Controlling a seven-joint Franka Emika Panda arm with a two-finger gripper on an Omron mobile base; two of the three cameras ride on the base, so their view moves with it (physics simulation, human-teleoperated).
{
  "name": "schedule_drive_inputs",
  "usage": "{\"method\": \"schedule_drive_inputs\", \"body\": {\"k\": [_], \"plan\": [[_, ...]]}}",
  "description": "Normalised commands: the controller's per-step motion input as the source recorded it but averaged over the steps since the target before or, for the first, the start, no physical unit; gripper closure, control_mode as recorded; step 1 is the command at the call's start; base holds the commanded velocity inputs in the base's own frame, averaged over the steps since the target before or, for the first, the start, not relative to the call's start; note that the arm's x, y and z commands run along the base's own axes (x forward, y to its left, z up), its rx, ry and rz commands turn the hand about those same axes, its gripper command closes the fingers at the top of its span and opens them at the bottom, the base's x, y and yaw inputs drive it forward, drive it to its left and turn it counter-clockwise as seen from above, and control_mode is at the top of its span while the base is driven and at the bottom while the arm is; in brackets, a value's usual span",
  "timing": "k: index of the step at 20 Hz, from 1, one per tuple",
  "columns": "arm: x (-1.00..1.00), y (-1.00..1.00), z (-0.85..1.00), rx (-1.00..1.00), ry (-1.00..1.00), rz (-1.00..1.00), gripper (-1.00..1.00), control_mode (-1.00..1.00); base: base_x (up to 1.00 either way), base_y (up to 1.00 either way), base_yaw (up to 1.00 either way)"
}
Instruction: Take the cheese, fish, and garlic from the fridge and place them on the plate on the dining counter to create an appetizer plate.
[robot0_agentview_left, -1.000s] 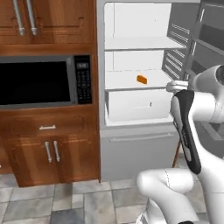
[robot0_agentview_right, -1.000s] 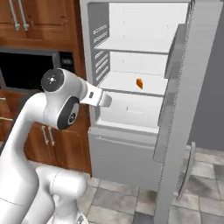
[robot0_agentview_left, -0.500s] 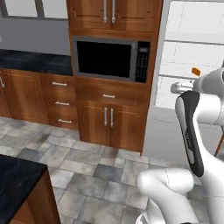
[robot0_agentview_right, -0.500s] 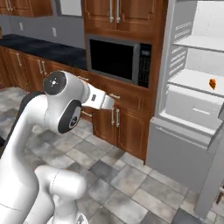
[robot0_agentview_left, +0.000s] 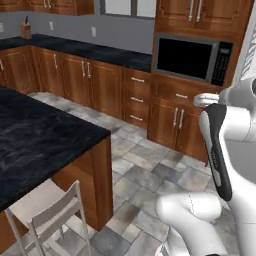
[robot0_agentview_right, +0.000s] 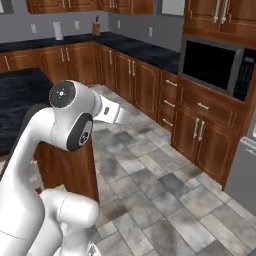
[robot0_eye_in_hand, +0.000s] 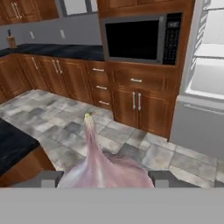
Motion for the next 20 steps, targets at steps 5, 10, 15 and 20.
{"method": "schedule_drive_inputs", "body": {"k": [5,10,15,20], "plan": [[0.00,0.00,0.00,0.00,0.00,0.00,1.00,1.00,-1.00,0.34,0.52],[0.00,0.00,0.00,0.00,0.00,0.00,1.00,1.00,-0.94,0.77,0.60],[0.00,0.00,0.00,0.00,0.00,0.00,1.00,1.00,-0.69,1.00,0.60],[0.00,0.00,0.00,0.00,0.00,0.00,1.00,1.00,0.18,0.91,0.38]]}}
